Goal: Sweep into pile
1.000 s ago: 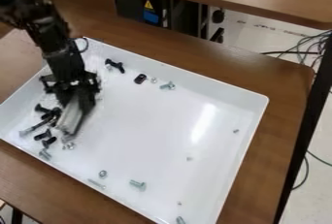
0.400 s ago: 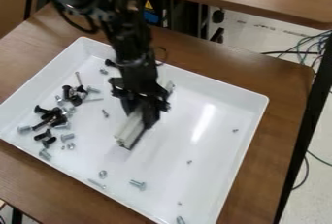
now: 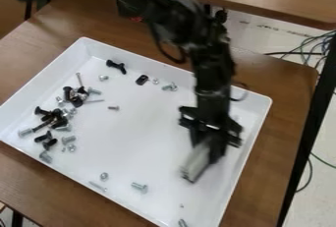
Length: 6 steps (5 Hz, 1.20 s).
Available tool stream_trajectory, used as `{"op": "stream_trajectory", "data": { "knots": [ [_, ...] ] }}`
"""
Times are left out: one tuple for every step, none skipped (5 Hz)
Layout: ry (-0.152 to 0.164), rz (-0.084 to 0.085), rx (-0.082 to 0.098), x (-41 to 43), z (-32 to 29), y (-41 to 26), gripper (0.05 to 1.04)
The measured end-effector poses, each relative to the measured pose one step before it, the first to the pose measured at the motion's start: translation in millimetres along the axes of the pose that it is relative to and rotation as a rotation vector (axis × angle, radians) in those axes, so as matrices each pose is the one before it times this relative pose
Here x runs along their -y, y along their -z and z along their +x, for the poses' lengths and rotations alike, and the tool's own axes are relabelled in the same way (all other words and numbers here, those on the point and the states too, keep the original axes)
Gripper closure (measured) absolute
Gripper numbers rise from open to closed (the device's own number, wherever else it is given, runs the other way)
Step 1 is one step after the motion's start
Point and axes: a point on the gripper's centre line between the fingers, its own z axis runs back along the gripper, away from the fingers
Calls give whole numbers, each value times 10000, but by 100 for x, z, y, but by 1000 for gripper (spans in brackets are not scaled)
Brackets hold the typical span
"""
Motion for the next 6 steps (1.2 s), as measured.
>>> {"op": "stream_trajectory", "data": {
  "knots": [
    [-192, -216, -432, 391, 1418, -215, 721],
    [-251, -267, -100, -780, 1058, -313, 721],
    [-406, -25, 145, -1988, 339, -646, 721],
    [-1091, -290, 333, -4752, 423, -1442, 721],
    [-663, -253, 219, -4437, 252, -1084, 721],
    [-176, -158, -130, -1886, 114, -356, 721]
  ]
}}
